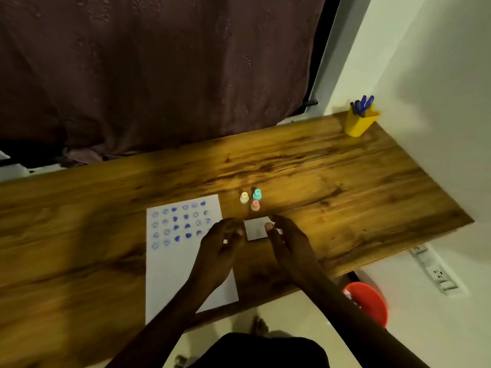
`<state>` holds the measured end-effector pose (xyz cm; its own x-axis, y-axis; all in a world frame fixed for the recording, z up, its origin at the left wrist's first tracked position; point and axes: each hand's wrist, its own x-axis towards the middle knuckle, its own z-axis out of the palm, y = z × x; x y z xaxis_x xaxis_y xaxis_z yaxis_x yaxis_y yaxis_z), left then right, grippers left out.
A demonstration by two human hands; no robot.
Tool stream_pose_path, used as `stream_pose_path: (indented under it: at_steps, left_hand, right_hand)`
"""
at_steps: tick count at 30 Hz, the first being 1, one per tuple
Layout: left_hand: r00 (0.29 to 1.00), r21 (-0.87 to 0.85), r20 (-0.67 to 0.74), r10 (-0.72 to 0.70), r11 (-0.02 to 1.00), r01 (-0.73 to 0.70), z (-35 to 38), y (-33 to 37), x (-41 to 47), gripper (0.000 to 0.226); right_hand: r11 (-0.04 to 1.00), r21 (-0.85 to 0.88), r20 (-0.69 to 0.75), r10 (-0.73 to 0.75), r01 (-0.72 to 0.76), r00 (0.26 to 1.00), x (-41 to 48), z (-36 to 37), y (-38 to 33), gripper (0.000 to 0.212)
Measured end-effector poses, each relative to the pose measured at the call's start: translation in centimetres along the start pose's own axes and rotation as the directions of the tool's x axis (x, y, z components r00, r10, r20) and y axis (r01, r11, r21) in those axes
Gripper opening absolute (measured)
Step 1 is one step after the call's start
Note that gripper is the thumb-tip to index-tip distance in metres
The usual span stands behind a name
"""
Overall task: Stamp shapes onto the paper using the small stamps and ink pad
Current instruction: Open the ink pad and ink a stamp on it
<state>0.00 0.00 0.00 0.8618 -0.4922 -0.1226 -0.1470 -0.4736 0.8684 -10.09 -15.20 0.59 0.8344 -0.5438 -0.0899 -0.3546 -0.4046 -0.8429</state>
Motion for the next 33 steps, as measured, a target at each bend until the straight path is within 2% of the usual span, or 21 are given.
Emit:
stream_pose_path:
  at_steps: [3,6,10,16,20,26,33]
  left_hand:
    - [0.993,-0.051,0.024,-0.116,0.992,0.117,1.7,0.2,1.1,0.036]
    - [0.973,-0.013,0.100,-0.208,0.978,0.210,3.3,0.6,2.1,0.049]
    - [0.952,0.053,0.150,-0.266,0.964,0.261,5.1,-0.1,3.1,0.066]
    - [0.933,0.002,0.172,-0.317,0.947,0.322,6.7,-1.9,4.0,0.083]
    - [0.923,-0.053,0.199,-0.330,0.937,0.347,6.3,0.5,3.5,0.067]
    - [0.919,-0.149,0.178,-0.351,0.914,0.378,5.3,0.3,3.1,0.059]
    - [0.937,-0.261,0.079,-0.339,0.900,0.348,0.6,-0.4,0.6,0.053]
  right_hand:
    - [0.994,-0.048,0.000,0.101,-0.101,0.995,1.4,-0.5,1.3,0.050]
    - [0.982,-0.060,0.045,0.184,-0.181,0.982,2.7,-0.7,2.5,0.053]
    - [0.982,-0.058,0.067,0.183,-0.180,0.981,3.8,-0.7,3.7,0.052]
    - [0.973,-0.068,0.123,0.226,-0.219,0.966,4.5,-0.3,4.9,0.063]
    - [0.973,-0.057,0.152,0.228,-0.222,0.962,4.5,-0.6,4.5,0.060]
    - [0.972,-0.014,0.123,0.236,-0.236,0.964,3.6,-0.2,4.0,0.060]
    - [0.994,-0.028,0.114,0.105,-0.102,0.988,2.8,2.3,0.4,0.050]
